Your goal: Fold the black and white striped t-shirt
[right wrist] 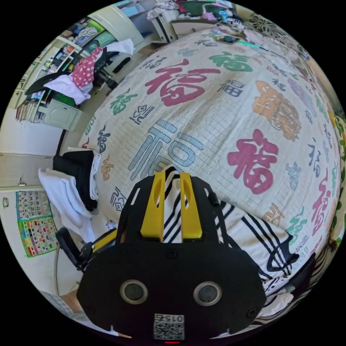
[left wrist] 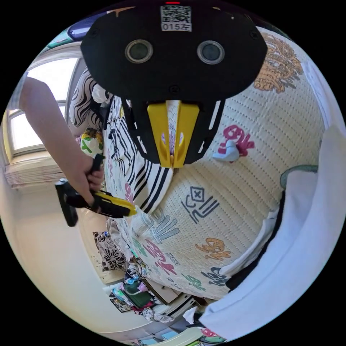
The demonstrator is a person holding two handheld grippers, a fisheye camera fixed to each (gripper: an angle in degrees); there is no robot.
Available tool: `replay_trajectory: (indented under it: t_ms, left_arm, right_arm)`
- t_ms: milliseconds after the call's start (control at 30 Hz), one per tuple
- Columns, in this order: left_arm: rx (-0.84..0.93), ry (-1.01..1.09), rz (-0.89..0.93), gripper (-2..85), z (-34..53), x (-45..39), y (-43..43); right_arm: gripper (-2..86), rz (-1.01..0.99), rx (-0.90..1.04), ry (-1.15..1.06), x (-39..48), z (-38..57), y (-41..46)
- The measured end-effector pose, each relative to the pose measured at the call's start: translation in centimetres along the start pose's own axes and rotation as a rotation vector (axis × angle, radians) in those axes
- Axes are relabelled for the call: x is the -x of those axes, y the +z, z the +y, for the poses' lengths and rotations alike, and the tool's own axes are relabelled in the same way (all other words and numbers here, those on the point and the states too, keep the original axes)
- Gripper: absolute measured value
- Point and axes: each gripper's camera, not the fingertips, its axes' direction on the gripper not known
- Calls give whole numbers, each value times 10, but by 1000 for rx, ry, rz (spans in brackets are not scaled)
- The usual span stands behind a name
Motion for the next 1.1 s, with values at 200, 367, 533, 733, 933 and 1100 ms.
replay_trajectory:
  t_ms: [200,367,533,733,933,1100]
  left_arm:
    - [-7,-28,35,-6,9,8,-12]
    - [-3,0,24,-5,6,3,-19]
    - [-18,148,82,-5,13,-34,-40]
    - [115,425,239,-3,60,-107,-29]
    - [367,570,111,2,133,-151,41]
    - [386,619,128,4,149,-176,45]
  right_arm:
    - [79,105,177,-36,24,-42,42]
    - [14,138,152,-140,31,-45,28]
    - [4,-126,-117,-86,-11,1,-53]
    - [8,-149,-219,89,-107,121,-121]
    - [39,-58,-48,286,-189,206,-78]
    - [41,-46,-192,376,-216,233,-95]
